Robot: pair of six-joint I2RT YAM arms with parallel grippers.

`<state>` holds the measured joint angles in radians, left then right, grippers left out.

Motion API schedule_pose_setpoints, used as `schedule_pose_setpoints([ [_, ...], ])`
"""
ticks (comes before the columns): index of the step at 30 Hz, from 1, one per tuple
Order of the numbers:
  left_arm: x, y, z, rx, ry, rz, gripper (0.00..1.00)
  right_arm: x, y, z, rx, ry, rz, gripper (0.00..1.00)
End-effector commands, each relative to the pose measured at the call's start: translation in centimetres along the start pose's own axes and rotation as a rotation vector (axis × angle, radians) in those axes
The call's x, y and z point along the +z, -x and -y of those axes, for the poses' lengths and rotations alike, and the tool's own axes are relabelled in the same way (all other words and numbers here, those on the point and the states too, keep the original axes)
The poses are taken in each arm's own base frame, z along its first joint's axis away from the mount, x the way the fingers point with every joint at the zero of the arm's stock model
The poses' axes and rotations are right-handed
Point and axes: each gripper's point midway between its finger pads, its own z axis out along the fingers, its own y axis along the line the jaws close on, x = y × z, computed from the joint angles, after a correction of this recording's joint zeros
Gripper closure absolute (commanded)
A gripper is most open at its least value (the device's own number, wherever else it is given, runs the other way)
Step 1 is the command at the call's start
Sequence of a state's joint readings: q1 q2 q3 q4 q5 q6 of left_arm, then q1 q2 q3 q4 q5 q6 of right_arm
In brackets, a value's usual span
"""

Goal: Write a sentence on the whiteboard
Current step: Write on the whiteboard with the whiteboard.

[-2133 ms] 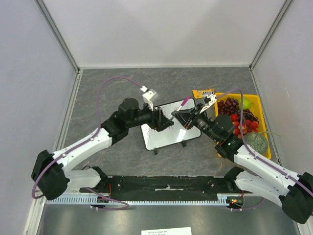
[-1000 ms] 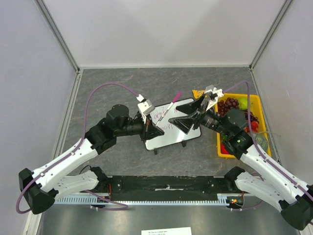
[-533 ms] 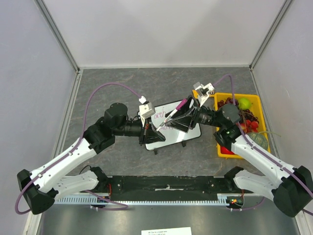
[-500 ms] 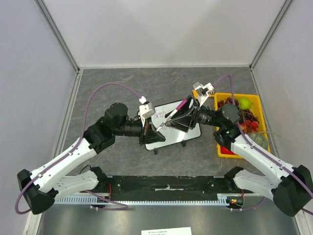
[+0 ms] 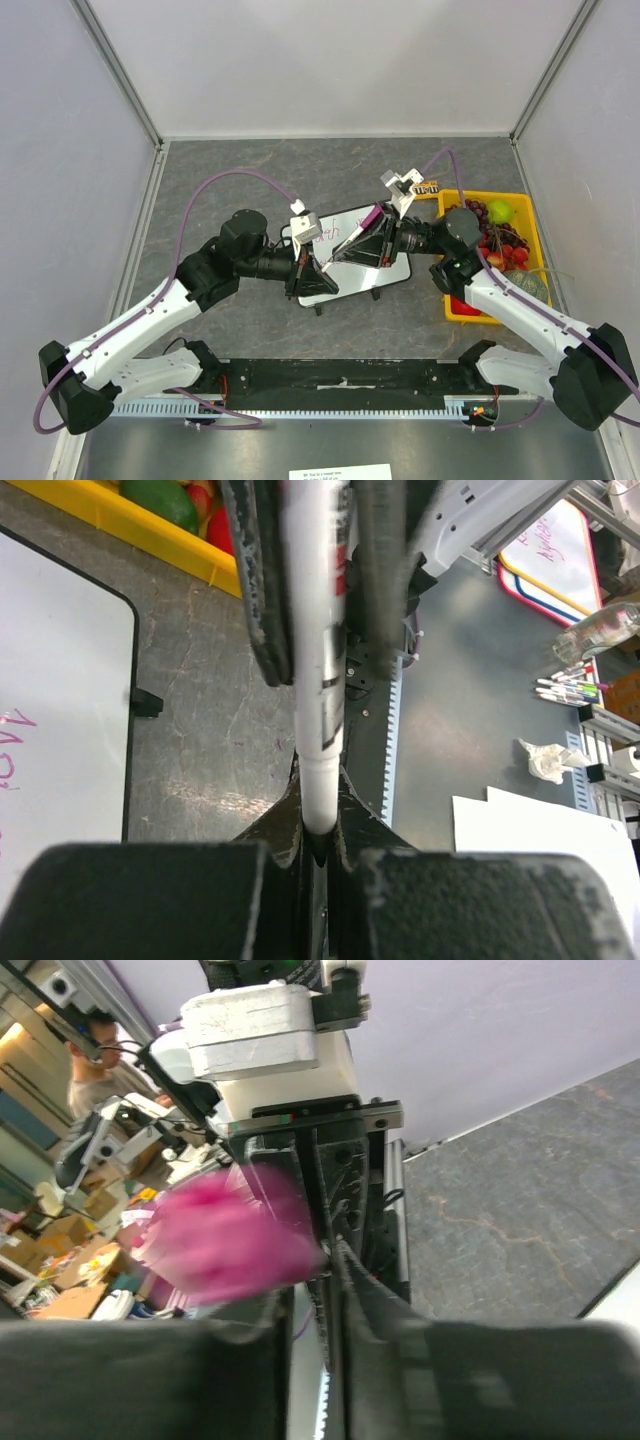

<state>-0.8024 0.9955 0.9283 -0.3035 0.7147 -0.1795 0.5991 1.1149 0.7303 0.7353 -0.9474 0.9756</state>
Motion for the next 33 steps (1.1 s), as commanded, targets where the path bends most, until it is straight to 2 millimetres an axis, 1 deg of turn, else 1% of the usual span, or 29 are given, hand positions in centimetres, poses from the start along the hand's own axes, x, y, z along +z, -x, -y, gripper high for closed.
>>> schedule_pose_setpoints([
  [1, -0.5, 1.6, 0.7, 0.067, -0.011, 0.039, 0.98, 0.4, 1.0, -1.8, -0.058, 0.059, -0.016, 0.98],
  [3, -0.5, 1.5, 0.3, 0.060, 0.007, 0.040, 0.98, 0.4, 0.9, -1.6, -0.060, 0.044, -0.023, 1.00],
  [4, -0.4, 1.4, 0.1, 0.048, 0.023, 0.039, 0.95, 0.3, 0.8, -1.3, -0.076, 0.033, -0.027, 1.00],
  [5, -0.4, 1.2, -0.4, 0.039, 0.047, 0.039, 0.83, 0.2, 0.8, -1.3, -0.080, 0.018, -0.024, 1.00],
  [7, -0.3, 0.8, -1.6, 0.003, 0.112, 0.042, 0.57, -0.1, 0.6, 0.1, -0.117, -0.061, -0.030, 1.00],
  [9, -0.4, 0.1, -3.2, -0.051, 0.197, 0.052, 0.41, -0.7, 0.7, 1.8, -0.148, -0.176, -0.019, 1.00],
  [10, -0.5, -0.3, -4.1, -0.084, 0.239, 0.057, 0.35, -1.1, 0.8, 2.6, -0.165, -0.232, -0.012, 1.00],
  [11, -0.7, -0.7, -5.1, -0.115, 0.274, 0.065, 0.31, -1.7, 0.8, 3.8, -0.179, -0.304, -0.005, 1.00],
  [14, -1.6, -2.8, -8.2, -0.252, 0.364, 0.081, 0.28, -4.2, 1.3, 6.6, -0.202, -0.504, 0.051, 1.00],
  [16, -2.6, -4.2, -10.4, -0.349, 0.431, 0.106, 0.28, -6.1, 1.5, 8.3, -0.204, -0.616, 0.097, 1.00],
  [18, -4.0, -5.4, -12.4, -0.436, 0.495, 0.158, 0.28, -7.8, 1.4, 9.8, -0.200, -0.710, 0.136, 1.00],
  [22, -7.5, -7.5, -16.2, -0.559, 0.663, 0.265, 0.26, -10.4, 0.7, 11.7, -0.207, -0.829, 0.177, 1.00],
  [23, -8.0, -8.1, -16.8, -0.578, 0.683, 0.279, 0.24, -11.0, 0.3, 12.3, -0.208, -0.855, 0.176, 1.00],
  [24, -8.1, -8.9, -17.3, -0.590, 0.686, 0.288, 0.24, -11.2, 0.3, 12.4, -0.214, -0.867, 0.186, 1.00],
  [25, -8.3, -9.3, -17.8, -0.602, 0.691, 0.301, 0.24, -11.6, 0.2, 12.7, -0.221, -0.881, 0.191, 1.00],
  [26, -8.1, -9.7, -18.2, -0.606, 0.668, 0.307, 0.23, -11.7, 0.1, 12.8, -0.227, -0.885, 0.192, 1.00],
  [28, -7.6, -9.3, -18.5, -0.577, 0.593, 0.346, 0.23, -11.8, 0.1, 13.0, -0.239, -0.888, 0.191, 1.00],
  [29, -7.3, -8.4, -18.6, -0.545, 0.548, 0.381, 0.23, -11.8, 0.0, 13.2, -0.242, -0.890, 0.189, 1.00],
  [30, -6.9, -8.4, -18.6, -0.541, 0.508, 0.386, 0.23, -11.8, -0.1, 13.3, -0.247, -0.893, 0.186, 1.00],
  [31, -6.5, -7.9, -18.7, -0.522, 0.475, 0.398, 0.24, -11.9, -0.1, 13.5, -0.252, -0.899, 0.184, 1.00],
  [33, -5.7, -7.9, -19.3, -0.520, 0.423, 0.391, 0.25, -12.1, -0.2, 13.9, -0.254, -0.910, 0.191, 1.00],
])
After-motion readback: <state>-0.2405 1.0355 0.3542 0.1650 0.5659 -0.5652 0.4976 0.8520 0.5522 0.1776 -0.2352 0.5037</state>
